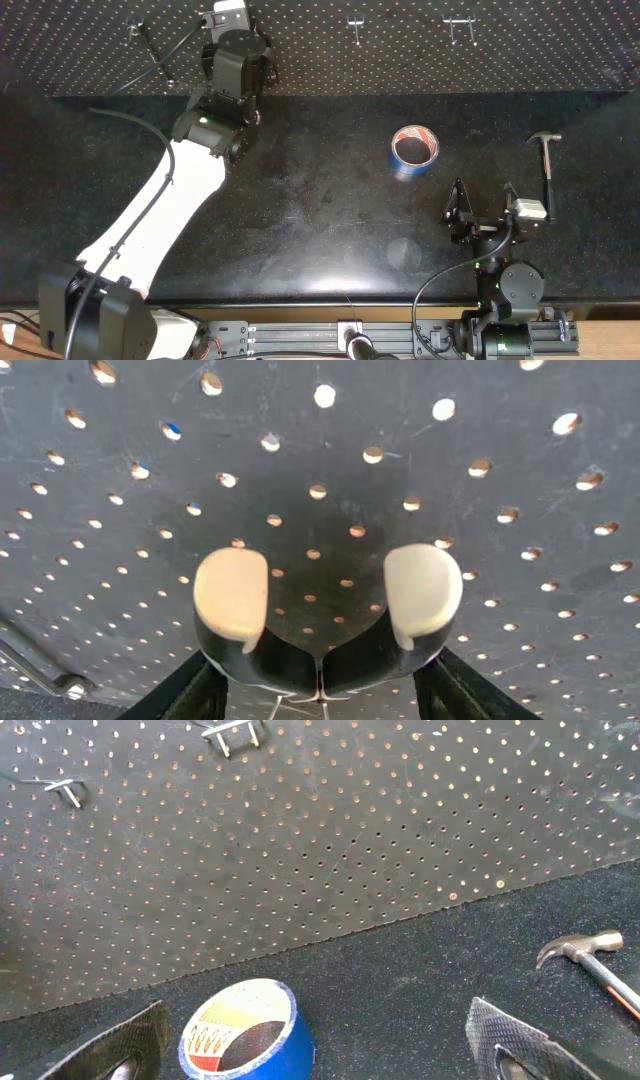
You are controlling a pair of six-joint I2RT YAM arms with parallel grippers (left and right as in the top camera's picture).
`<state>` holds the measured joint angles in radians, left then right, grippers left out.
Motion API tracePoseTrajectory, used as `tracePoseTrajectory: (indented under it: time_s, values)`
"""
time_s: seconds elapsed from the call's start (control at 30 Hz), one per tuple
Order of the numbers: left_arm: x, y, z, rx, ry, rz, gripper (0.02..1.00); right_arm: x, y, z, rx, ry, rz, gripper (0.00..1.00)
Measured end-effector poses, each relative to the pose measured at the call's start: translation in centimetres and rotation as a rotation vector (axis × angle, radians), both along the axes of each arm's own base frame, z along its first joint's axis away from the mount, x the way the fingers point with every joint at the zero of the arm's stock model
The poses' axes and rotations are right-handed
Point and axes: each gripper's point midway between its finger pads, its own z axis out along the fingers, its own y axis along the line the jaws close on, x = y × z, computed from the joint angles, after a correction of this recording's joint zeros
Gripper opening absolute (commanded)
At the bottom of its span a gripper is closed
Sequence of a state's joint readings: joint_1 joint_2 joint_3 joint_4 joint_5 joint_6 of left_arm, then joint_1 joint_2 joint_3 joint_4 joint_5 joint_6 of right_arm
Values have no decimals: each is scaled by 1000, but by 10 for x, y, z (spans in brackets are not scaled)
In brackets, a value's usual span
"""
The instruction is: Place Tools Onto Pegboard
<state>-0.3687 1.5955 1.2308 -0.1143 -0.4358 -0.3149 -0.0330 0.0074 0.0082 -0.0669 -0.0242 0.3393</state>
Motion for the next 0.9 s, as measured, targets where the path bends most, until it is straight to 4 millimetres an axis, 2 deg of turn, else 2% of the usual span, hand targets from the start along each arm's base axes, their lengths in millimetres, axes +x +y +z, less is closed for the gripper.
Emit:
tracePoseTrajectory:
  time_s: [0.1,0.23,0.53,0.9]
  values:
    - [1,3,-1,-5,-5,5,29,0,0,0,0,0,0,974]
    - [1,7,-16,-22,11,-4,29,0,0,0,0,0,0,976]
    - [-1,5,-35,-47,10,-21,29,0,0,0,0,0,0,974]
    - [-6,5,-48,-44,66,-29,29,0,0,0,0,0,0,976]
